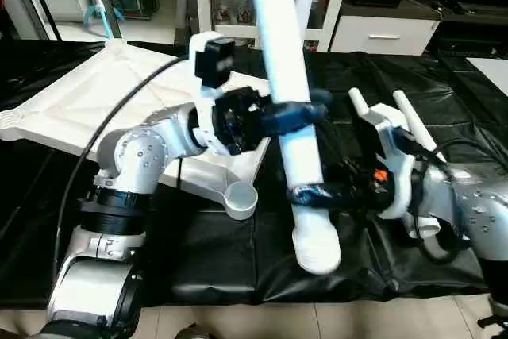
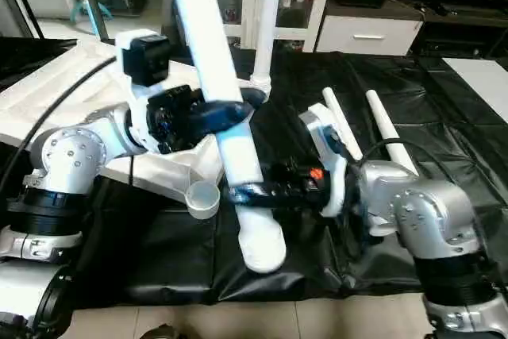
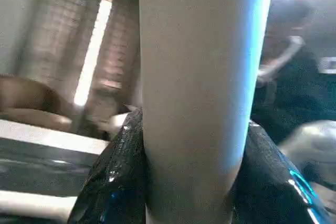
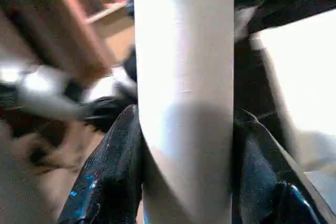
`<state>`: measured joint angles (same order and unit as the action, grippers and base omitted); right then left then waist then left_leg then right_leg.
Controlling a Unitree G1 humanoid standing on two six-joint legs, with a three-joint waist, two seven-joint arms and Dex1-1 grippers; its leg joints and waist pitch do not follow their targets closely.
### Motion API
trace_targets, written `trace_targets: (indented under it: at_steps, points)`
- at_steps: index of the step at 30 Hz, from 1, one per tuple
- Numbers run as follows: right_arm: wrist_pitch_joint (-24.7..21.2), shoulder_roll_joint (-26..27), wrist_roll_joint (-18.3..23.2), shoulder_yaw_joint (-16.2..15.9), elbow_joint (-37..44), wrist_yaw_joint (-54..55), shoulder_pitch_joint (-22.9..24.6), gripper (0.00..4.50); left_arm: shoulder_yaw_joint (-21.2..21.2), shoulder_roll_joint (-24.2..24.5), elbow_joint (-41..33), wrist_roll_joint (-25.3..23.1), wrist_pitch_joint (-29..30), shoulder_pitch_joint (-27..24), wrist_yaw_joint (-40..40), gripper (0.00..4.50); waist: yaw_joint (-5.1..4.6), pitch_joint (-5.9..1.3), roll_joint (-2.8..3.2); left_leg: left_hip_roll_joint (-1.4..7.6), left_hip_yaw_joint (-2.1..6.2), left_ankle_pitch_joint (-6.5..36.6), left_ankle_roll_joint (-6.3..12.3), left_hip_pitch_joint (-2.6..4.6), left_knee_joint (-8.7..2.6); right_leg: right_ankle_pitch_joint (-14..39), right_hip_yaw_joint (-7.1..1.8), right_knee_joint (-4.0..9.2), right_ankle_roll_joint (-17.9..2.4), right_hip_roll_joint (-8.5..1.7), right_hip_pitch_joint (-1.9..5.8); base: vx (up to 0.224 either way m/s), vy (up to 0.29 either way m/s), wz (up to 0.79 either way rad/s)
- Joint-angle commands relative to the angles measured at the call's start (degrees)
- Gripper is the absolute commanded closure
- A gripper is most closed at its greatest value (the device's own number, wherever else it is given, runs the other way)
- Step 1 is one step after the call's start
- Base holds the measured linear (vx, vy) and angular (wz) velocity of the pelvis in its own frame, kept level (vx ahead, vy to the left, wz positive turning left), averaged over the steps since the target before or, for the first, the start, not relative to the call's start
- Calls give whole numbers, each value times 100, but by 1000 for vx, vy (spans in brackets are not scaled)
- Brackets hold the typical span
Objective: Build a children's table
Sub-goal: Pick table leg
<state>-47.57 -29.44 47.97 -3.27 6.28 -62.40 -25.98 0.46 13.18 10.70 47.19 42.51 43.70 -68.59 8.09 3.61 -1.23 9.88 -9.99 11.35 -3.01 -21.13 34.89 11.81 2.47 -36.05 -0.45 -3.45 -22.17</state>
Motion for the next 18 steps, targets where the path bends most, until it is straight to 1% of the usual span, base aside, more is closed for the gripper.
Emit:
trace_targets:
  at_steps: [1,2,3,4,5,6,7,8,9,10,11,12,14,15,16,17,18]
  points:
    - [482,62,-835,19,-437,1004,-226,268,-351,-139,38,-526,-177,193,567,273,-23,-431,26,323,104,469,-107,79,-388,434,-248,375,-1358,-503,265,0,0,0]
    - [571,77,-937,12,-480,1085,-246,268,-354,-151,79,-608,-223,200,690,273,-36,-428,11,306,98,486,-136,89,-392,450,-250,382,-1333,-496,279,0,0,0]
    - [688,97,-1070,2,-536,1190,-272,268,-358,-166,133,-715,-283,209,852,273,-30,-429,20,318,104,471,-144,91,-393,432,-252,377,-1311,-497,275,0,0,0]
    - [914,125,-1359,-28,-642,1440,-317,268,-404,-193,313,-1125,-564,246,1359,273,-27,-429,26,311,99,482,-136,100,-393,421,-254,377,-1310,-496,274,0,0,0]
    - [1295,226,-1718,-12,-741,1806,-349,268,-396,-234,597,-1641,-821,321,2179,273,-36,-420,25,327,106,479,-204,93,-395,409,-254,382,-1256,-487,248,0,0,0]
    - [1441,242,-1875,-47,-755,1911,-355,268,-331,-268,649,-1723,-849,335,2432,273,-27,-431,25,309,103,524,-252,107,-384,441,-255,382,-1222,-503,269,0,0,0]
    - [1517,247,-1957,-73,-755,1951,-356,268,-276,-291,659,-1722,-832,339,2535,273,-27,-433,18,303,97,516,-241,100,-386,420,-259,381,-1221,-502,282,0,0,0]
    - [1681,228,-2186,-194,-769,2036,-361,268,-184,-362,644,-1742,-812,347,2766,273,-25,-440,13,311,108,418,-190,77,-393,253,-259,355,-1245,-502,308,0,0,0]
    - [1800,214,-2349,-281,-781,2089,-364,268,-126,-410,633,-1761,-804,354,2918,273,-30,-447,13,315,112,343,-181,67,-388,115,-256,339,-1253,-496,309,0,0,0]
    - [2037,242,-2684,-425,-825,2298,-395,268,-71,-492,601,-1817,-787,366,3171,273,-44,-449,12,305,106,268,-133,58,-373,-103,-258,323,-1280,-489,309,0,0,0]
    - [2108,263,-2788,-462,-846,2371,-409,268,-52,-526,593,-1833,-780,371,3261,273,-55,-448,11,300,106,228,-102,59,-367,-185,-253,325,-1302,-485,306,0,0,0]
    - [2277,308,-3027,-535,-899,2564,-447,268,-12,-609,577,-1878,-773,381,3479,273,-60,-453,9,297,103,197,-68,52,-363,-231,-255,318,-1329,-492,318,0,0,0]
    - [2337,320,-3107,-558,-921,2630,-463,269,4,-637,578,-1897,-778,386,3560,273,-72,-444,8,293,95,276,-17,58,-364,-157,-260,338,-1341,-482,316,0,0,0]
    - [2421,342,-3257,-599,-962,2772,-487,269,41,-703,579,-1945,-799,392,3738,273,-72,-443,14,299,98,314,10,59,-366,-119,-261,337,-1353,-485,319,0,0,0]
    - [2549,408,-3427,-638,-1027,2915,-501,269,146,-842,611,-1946,-815,403,4031,273,-77,-441,26,310,101,318,-4,59,-367,-116,-259,336,-1364,-486,310,0,0,0]
    - [2622,482,-3573,-682,-1062,3068,-502,269,263,-997,628,-1914,-854,397,4305,273,-98,-441,17,314,105,334,-38,53,-366,-155,-253,330,-1403,-480,315,0,0,0]
    - [2689,542,-3684,-709,-1094,3171,-500,269,345,-1111,632,-1897,-882,390,4503,273,-106,-435,14,307,109,355,-35,52,-370,-144,-250,343,-1414,-478,317,0,0,0]
